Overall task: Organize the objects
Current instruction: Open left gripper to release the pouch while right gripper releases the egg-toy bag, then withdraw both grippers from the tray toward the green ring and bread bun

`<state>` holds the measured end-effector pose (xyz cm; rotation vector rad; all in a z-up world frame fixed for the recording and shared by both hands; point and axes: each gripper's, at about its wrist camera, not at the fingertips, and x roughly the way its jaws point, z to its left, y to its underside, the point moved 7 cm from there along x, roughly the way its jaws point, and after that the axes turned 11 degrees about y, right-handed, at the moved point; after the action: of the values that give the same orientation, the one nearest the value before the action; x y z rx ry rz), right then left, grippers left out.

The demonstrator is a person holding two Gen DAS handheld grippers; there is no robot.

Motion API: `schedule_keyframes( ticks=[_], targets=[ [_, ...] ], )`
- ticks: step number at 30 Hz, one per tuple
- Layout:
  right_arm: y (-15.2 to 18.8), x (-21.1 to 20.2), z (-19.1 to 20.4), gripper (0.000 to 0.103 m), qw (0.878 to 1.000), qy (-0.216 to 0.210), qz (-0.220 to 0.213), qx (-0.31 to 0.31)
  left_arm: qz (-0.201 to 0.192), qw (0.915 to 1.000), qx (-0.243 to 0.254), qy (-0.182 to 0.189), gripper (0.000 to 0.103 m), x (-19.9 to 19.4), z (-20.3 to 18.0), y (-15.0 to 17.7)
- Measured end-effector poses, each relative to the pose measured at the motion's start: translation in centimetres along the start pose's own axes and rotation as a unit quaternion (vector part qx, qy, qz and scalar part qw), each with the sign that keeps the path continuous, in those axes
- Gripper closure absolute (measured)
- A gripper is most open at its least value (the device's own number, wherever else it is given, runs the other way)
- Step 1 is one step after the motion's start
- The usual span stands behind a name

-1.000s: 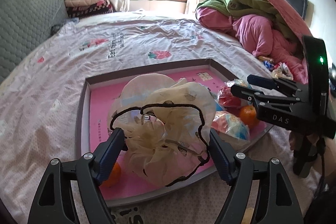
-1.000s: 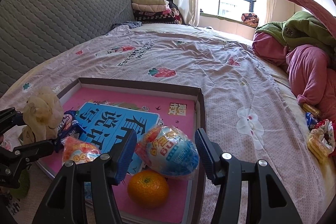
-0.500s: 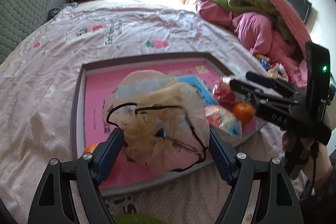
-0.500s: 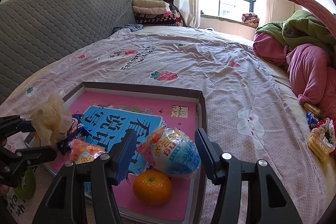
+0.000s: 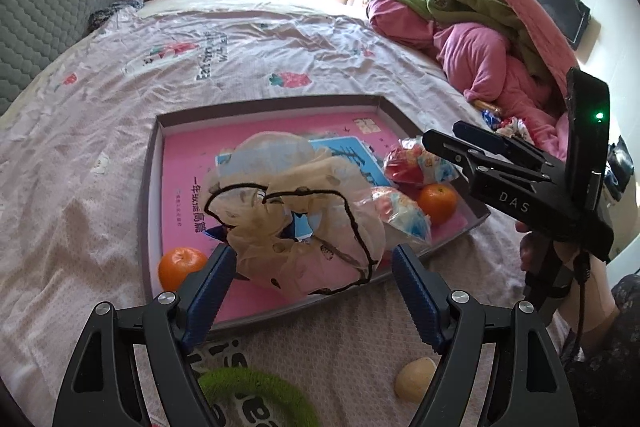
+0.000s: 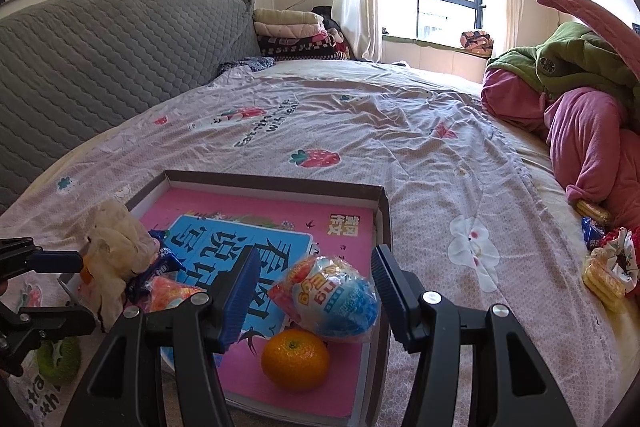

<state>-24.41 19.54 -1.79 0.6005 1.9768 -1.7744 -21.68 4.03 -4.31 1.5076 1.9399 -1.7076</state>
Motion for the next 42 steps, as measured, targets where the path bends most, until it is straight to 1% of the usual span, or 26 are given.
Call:
schedule_keyframes(
  ticks=[8,10,17,19,23,28,32,39,42],
  targets=[
    [-0.3,-0.9,0.1,0.045,1.000,-0.004,-0.007,0.000,-0.022,0.9997,-0.007,0.002,0.022,-1.5,-0.1,-0.6],
    [-0.3,-0.9,0.2,0.041,1.000,-0.005,-0.007,0.000,-0.027,0.9996,-0.008,0.001,0.022,-1.7,0.0,-0.7],
    [-0.2,-1.6,0.4,0.039,1.000,-0.013,-0.012,0.002,-0.040,0.9990,-0.010,-0.016,0.022,-2.3,0.4,-1.1],
    [-0.3,-2.1,0.6,0.034,1.000,-0.016,-0.015,-0.001,-0.042,0.9990,-0.009,-0.016,0.022,-2.4,0.5,-1.2],
    [-0.8,-3.6,0.8,0.033,0.999,-0.023,-0.033,0.003,-0.048,0.9986,-0.009,-0.019,0.022,-2.9,0.5,-1.4],
    [-1.3,-5.4,1.2,0.032,0.998,-0.033,-0.054,0.007,-0.065,0.9971,0.000,-0.040,0.022,-4.2,0.7,-1.8],
    [-1.4,-6.4,1.6,0.031,0.997,-0.033,-0.065,0.001,-0.075,0.9962,0.002,-0.046,0.022,-5.0,0.5,-1.7],
    [-0.7,-8.2,1.9,0.031,0.996,-0.030,-0.080,0.010,-0.075,0.9965,-0.006,-0.037,0.022,-5.6,0.2,-1.0],
    [-0.6,-9.0,2.3,0.031,0.995,-0.029,-0.092,0.008,-0.081,0.9959,-0.005,-0.040,0.022,-6.3,-0.1,-0.7]
  ],
)
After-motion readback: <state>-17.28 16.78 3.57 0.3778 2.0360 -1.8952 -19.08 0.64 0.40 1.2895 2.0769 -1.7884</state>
